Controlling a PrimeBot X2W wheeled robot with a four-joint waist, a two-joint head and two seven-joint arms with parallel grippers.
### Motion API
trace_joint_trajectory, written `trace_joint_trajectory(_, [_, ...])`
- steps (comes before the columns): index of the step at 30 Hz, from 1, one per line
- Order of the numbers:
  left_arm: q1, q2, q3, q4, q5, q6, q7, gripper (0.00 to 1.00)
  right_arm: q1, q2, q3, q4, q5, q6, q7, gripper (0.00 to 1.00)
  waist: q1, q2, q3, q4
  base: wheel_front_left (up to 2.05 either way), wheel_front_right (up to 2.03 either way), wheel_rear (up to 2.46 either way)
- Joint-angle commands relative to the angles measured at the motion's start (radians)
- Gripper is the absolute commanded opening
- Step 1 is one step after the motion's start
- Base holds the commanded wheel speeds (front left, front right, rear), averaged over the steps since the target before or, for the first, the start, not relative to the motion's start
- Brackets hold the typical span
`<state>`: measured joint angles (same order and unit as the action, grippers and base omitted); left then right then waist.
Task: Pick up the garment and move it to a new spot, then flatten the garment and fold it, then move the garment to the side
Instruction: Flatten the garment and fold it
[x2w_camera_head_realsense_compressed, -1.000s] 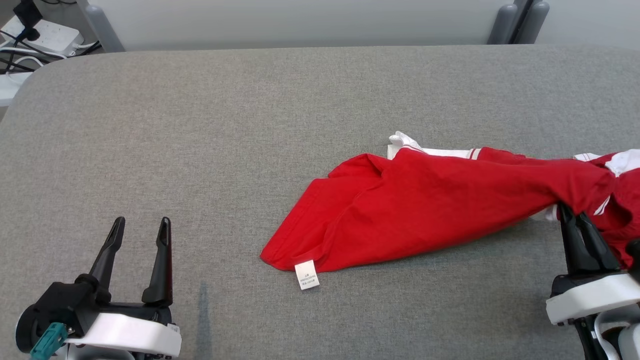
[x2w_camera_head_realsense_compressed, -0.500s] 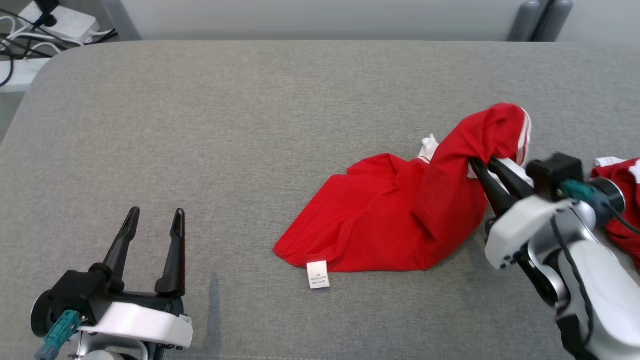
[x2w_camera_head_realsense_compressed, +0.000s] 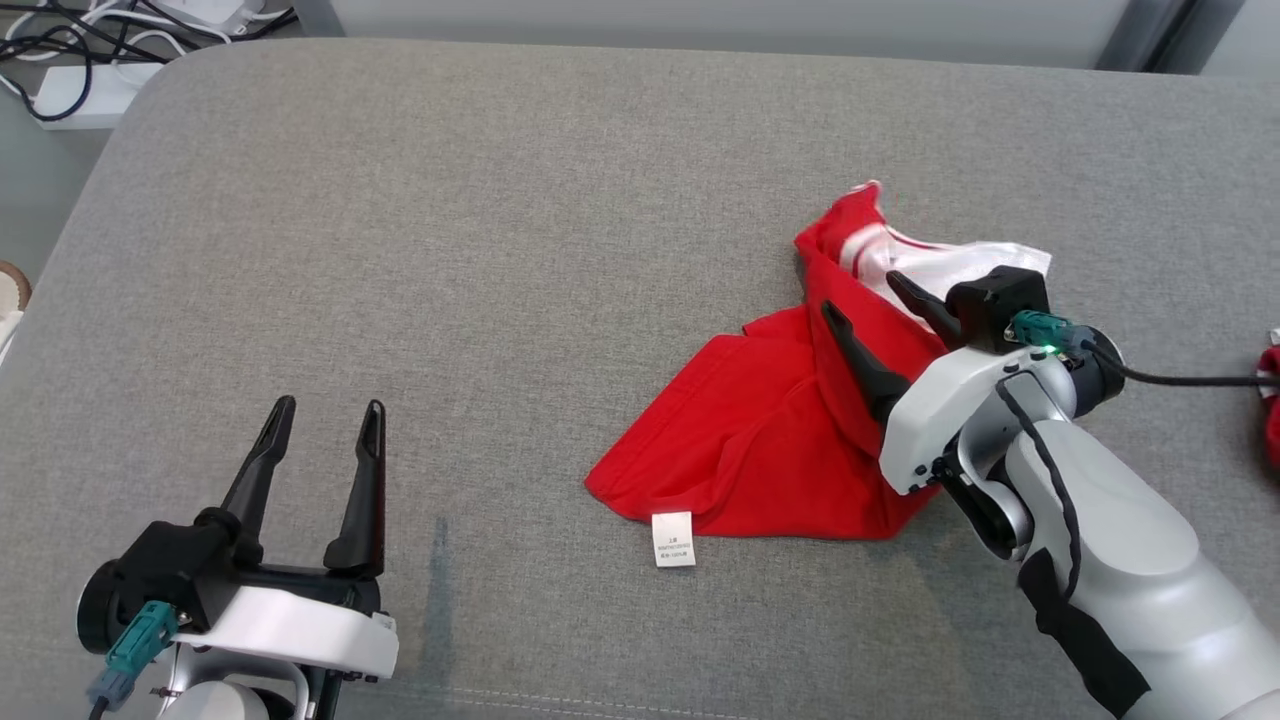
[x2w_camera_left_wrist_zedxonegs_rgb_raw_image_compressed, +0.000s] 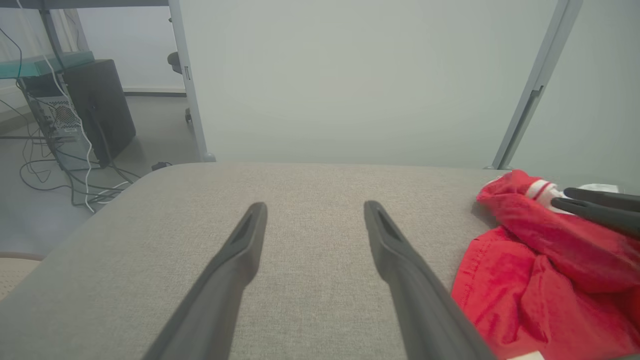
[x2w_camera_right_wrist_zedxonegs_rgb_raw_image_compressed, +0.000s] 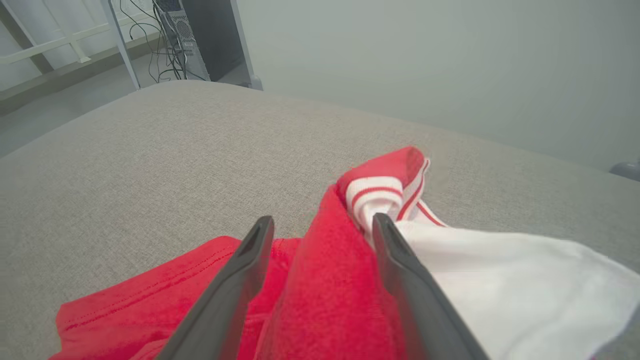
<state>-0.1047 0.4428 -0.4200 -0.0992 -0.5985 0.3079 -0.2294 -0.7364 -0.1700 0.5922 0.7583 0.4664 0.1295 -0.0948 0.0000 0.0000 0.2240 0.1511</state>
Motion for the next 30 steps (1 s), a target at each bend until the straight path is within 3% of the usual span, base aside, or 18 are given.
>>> trace_joint_trajectory(1, [-0.048, 0.025, 0.043, -0.018, 0.007, -0.001, -0.009, 1.0, -0.008, 0.007, 0.02, -0.019, 0.021, 0.001, -0.045, 1.0, 0.0, 0.0, -0.005, -0.011, 0.0, 0.0, 0.0])
trace_joint_trajectory(7, [-0.036, 0.039, 0.051, -0.021, 0.01, 0.004, -0.011, 1.0, 0.069, -0.056, -0.004, -0.107, 0.077, 0.001, -0.153, 1.0, 0.0, 0.0, -0.025, -0.058, 0.0, 0.0, 0.0])
trace_joint_trajectory(13, [-0.02, 0.054, 0.056, -0.032, 0.01, 0.011, -0.006, 1.0, 0.254, -0.111, -0.241, -0.317, 0.031, 0.001, -0.166, 1.0, 0.0, 0.0, -0.05, -0.104, 0.0, 0.0, 0.0])
trace_joint_trajectory(20, [0.007, 0.064, 0.046, -0.041, 0.009, 0.015, 0.005, 1.0, 0.537, -0.059, -0.478, -0.583, -0.103, 0.001, -0.167, 1.0, 0.0, 0.0, -0.091, -0.132, 0.0, 0.0, 0.0])
trace_joint_trajectory(30, [0.077, 0.071, 0.048, -0.048, -0.01, 0.032, 0.01, 1.0, 0.768, 0.01, -0.58, -0.767, -0.189, 0.001, -0.156, 1.0, 0.0, 0.0, -0.158, -0.148, 0.0, 0.0, 0.0])
